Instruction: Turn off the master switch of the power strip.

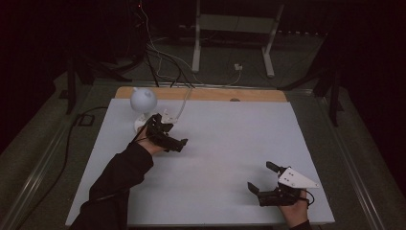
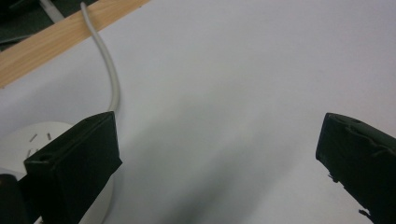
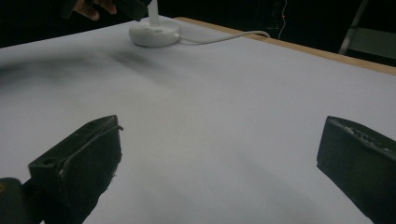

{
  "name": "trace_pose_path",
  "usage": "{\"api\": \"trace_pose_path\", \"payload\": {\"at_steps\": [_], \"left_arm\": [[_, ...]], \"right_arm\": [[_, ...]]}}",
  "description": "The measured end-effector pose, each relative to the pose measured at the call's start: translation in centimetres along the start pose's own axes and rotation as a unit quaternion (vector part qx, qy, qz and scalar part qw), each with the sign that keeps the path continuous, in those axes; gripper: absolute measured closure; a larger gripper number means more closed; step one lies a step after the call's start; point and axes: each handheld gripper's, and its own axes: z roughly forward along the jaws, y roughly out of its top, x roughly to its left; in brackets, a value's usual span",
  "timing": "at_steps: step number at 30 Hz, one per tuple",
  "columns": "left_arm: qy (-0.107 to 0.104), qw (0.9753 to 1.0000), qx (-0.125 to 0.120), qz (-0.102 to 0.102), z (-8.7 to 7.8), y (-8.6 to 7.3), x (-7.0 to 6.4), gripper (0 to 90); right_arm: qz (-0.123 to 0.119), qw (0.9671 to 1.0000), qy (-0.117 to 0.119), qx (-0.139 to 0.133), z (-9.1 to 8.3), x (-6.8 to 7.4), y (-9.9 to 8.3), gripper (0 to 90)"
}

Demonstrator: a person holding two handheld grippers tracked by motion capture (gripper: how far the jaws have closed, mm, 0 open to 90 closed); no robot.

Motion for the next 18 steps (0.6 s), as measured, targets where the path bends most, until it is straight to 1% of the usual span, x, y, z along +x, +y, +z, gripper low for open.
{"api": "trace_pose_path", "payload": {"at_steps": [2, 3, 4, 5, 6, 7, 9, 10, 12, 13, 17, 18], "left_arm": [[-0.010, 0.9999, -0.007, 0.004, -0.4, -0.1, -0.3, 0.2], [-0.013, 0.9999, -0.009, 0.000, -0.6, -0.1, -0.4, 0.2], [-0.017, 0.9997, -0.016, -0.001, -0.8, -0.1, -0.5, 0.2], [-0.021, 0.9997, -0.015, -0.002, -1.0, -0.2, -0.6, 0.2], [-0.019, 0.9997, -0.014, -0.001, -1.2, -0.2, -0.7, 0.2], [-0.018, 0.9997, -0.017, -0.004, -1.3, -0.3, -0.8, 0.2], [-0.030, 0.9992, -0.022, -0.009, -1.6, -0.5, -0.9, 0.2], [-0.032, 0.9992, -0.021, -0.010, -1.8, -0.6, -0.9, 0.2], [-0.035, 0.9989, -0.029, -0.012, -2.1, -0.9, -1.0, 0.2], [-0.037, 0.9988, -0.026, -0.015, -2.3, -1.0, -0.9, 0.2], [-0.046, 0.9983, -0.029, -0.022, -2.9, -1.7, -1.0, 0.2], [-0.050, 0.9978, -0.035, -0.025, -3.1, -1.9, -1.0, 0.2]], "right_arm": [[0.000, 1.0000, 0.000, 0.000, 0.0, 0.0, 0.0, 0.1], [0.000, 1.0000, 0.001, 0.000, 0.1, 0.0, 0.0, 0.1], [0.000, 1.0000, 0.001, 0.001, 0.1, 0.0, 0.0, 0.1], [-0.001, 1.0000, 0.001, 0.001, 0.1, 0.0, 0.0, 0.1], [-0.001, 1.0000, 0.002, 0.001, 0.1, 0.0, 0.0, 0.1], [-0.001, 1.0000, 0.002, 0.001, 0.1, 0.0, 0.0, 0.1], [-0.001, 1.0000, 0.002, 0.000, 0.1, 0.0, 0.1, 0.1], [-0.001, 1.0000, 0.002, 0.000, 0.1, 0.0, 0.1, 0.1], [-0.001, 1.0000, 0.003, 0.000, 0.1, 0.0, 0.1, 0.1], [-0.001, 1.0000, 0.004, -0.001, 0.1, 0.0, 0.1, 0.1], [-0.001, 1.0000, 0.006, 0.000, 0.2, 0.0, 0.1, 0.1], [-0.001, 1.0000, 0.006, 0.000, 0.2, 0.1, 0.1, 0.1]]}}
